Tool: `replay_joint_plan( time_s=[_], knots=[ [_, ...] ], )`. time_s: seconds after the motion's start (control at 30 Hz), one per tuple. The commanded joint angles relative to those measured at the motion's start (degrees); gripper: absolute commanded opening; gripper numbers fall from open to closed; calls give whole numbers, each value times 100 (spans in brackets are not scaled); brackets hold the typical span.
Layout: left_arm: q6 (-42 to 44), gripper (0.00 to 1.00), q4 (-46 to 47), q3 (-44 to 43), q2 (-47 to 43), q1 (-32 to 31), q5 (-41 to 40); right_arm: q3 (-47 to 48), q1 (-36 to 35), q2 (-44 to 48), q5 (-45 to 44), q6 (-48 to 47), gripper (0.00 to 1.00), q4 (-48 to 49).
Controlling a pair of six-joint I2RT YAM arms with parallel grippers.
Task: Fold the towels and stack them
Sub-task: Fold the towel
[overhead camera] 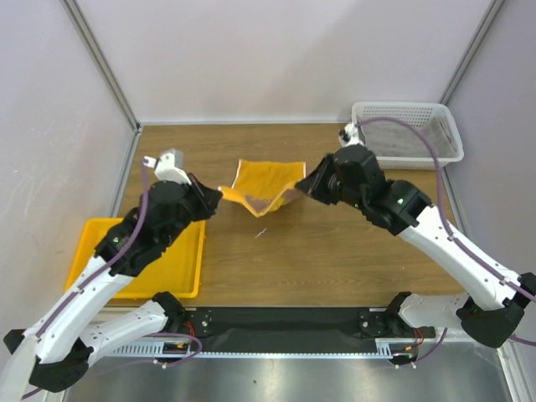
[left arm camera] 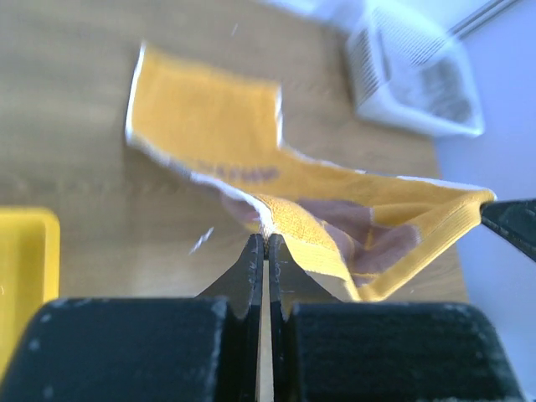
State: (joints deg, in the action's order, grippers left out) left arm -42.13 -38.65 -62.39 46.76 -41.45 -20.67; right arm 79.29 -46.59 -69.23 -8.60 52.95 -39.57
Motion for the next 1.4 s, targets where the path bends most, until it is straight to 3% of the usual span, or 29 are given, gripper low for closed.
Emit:
replay_joint_plan(
  time_s=[0.0, 0.3, 0.5, 0.6, 0.77, 0.97, 1.1, 1.37],
  knots=[
    [766, 0, -72, -790, 183, 6, -201, 990, 36, -160, -519, -801, 0, -524],
    [1321, 0, -239, -2751, 570, -3, -219, 3267, 45, -416, -1099, -1682, 0, -990],
    [1164, 0, -959, -4403, 1159, -21, -192, 5048, -8, -888, -1529, -2069, 0, -1744],
    [962, 0, -1547, -5054, 1528, -12, -464, 5343, -26, -1092, -1810, -2131, 0, -2001],
    [637, 0, -1567, -4529, 1810, -3, -720, 4668, 429, -1189, -1892, -1912, 0, -2046],
    [390, 0, -865, -3176, 2056, 312, -536, 2263, 1564, -724, -293, -1604, 0, -861],
    [433, 0, -144, -2472, 2380, 611, -403, 1487, 2065, -872, 428, -1761, 0, -53],
    [890, 0, 1570, -2137, 3321, 1235, -62, 1334, 2848, -1900, 1369, -2262, 0, 1494]
  ],
)
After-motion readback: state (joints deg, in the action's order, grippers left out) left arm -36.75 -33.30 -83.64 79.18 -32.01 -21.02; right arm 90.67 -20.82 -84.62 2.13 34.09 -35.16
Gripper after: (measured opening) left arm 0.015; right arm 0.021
